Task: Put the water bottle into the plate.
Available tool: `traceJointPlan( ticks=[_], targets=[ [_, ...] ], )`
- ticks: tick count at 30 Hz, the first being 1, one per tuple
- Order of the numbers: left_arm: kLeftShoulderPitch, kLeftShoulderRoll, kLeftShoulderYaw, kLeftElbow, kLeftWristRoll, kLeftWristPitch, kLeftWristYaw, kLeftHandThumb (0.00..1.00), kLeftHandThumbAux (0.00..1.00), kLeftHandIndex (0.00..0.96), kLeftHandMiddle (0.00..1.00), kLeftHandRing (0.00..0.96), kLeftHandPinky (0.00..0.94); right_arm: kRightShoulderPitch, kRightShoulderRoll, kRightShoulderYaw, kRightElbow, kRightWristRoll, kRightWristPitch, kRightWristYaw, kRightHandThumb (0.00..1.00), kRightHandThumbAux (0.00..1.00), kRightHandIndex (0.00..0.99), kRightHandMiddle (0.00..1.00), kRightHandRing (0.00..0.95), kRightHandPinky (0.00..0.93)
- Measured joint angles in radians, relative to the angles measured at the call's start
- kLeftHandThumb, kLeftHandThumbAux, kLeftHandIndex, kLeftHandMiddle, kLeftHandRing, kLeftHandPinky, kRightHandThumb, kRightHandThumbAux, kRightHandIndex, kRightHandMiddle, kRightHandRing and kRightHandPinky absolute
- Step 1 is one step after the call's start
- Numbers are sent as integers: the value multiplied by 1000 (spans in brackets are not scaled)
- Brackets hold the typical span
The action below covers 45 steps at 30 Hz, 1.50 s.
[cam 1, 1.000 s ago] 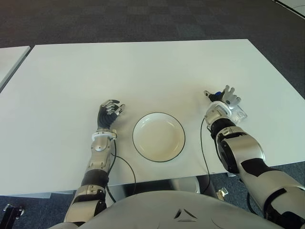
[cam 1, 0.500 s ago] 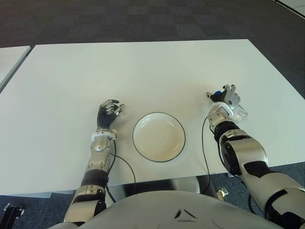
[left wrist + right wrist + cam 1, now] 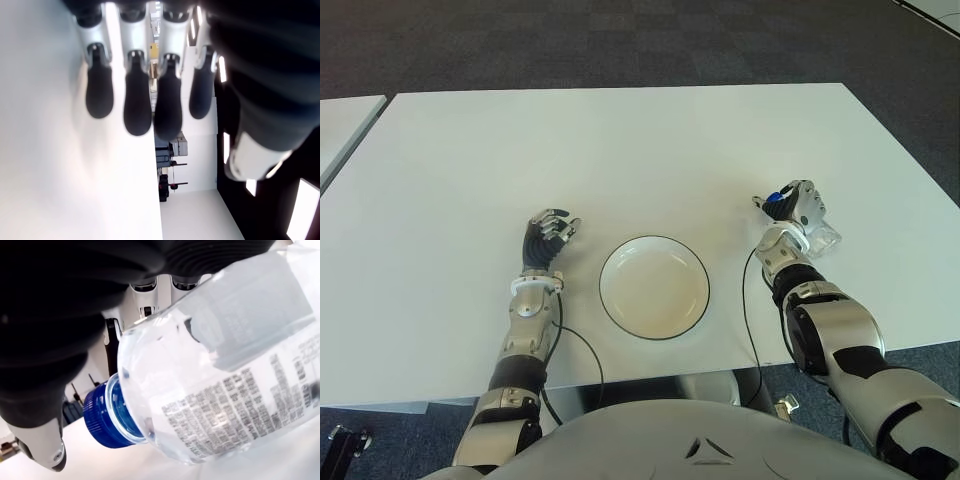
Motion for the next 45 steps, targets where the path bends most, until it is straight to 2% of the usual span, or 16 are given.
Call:
traceJointPlan(
  ticks=[5,18,30,35,45],
  targets=[
    [0,0,0,0,0,1,0,706,712,434,632,615,591,7,6,-20,0,11,-36,-28,838,676,414,563,719,753],
    [0,1,2,0,-7,4,0,704,712,433,622,605,579,23,9,-52,-1,39,-131,-57,849,674,416,577,767,809],
    [11,4,2,-3,-7,3,0,704,713,432,618,603,579,51,12,-87,-5,77,-305,-63,845,678,404,544,803,831],
    [18,4,2,-4,-7,0,2,703,713,432,620,604,579,55,26,-99,-5,102,-361,-64,845,679,401,541,816,835],
    [29,5,0,-16,-6,8,13,703,713,432,631,616,589,48,74,-103,-6,126,-409,-65,845,679,399,541,835,840]
  ],
)
